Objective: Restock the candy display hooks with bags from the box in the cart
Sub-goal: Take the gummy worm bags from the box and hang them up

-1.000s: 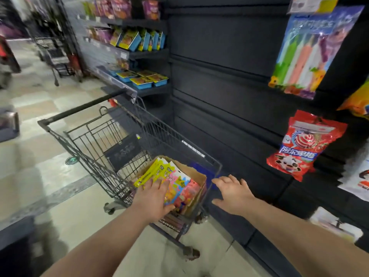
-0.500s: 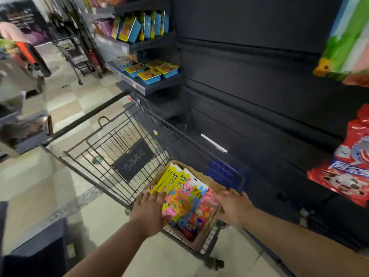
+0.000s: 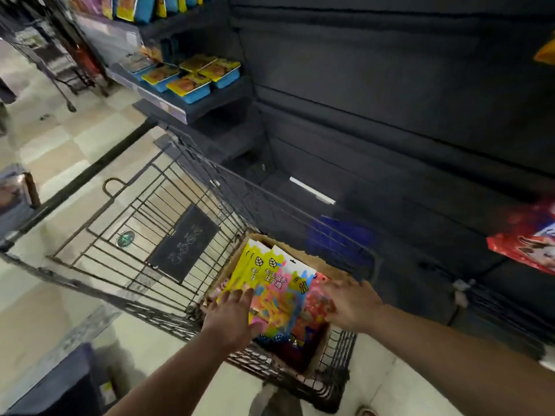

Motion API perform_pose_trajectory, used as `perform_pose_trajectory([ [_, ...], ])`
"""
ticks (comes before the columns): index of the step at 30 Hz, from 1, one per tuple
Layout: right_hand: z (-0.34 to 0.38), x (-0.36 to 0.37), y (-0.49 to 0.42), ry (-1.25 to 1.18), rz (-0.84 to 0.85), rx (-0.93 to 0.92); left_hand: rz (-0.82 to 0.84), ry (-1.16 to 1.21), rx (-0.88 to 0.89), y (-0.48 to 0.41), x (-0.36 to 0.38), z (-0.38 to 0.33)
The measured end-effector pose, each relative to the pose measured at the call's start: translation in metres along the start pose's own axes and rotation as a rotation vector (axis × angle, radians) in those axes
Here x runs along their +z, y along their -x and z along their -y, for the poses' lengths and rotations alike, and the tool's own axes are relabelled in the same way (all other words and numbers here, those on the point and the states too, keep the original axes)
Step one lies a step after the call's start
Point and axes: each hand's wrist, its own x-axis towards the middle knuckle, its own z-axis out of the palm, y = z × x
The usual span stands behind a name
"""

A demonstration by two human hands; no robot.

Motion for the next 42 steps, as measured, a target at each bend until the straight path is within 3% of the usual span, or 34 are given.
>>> perform_pose_trajectory([
  [8, 0.024, 0.017, -0.051, -0.07, 0.089, 0.213, 0.093, 0.015, 0.168, -0.082, -0.004, 0.047],
  [23, 0.061, 0.098, -0.16, -0.41, 0.296, 0.458, 0.283, 0.073, 0.19, -0.203, 0.045, 0.106],
  [29, 0.06, 0.124, -0.189, -0.53, 0.343, 0.542, 0.279, 0.208, 0.131, -0.228, 0.069, 0.104],
  [34, 0.057, 0.142, -0.207, -0.686, 0.285, 0.61, 0.288, 0.266, 0.101, -0.245, 0.083, 0.1],
  [42, 0.051, 0.177, -0.23, -1.04, 0.164, 0.791, 0.247, 0.665, -0.149, -0.263, 0.1, 0.096],
])
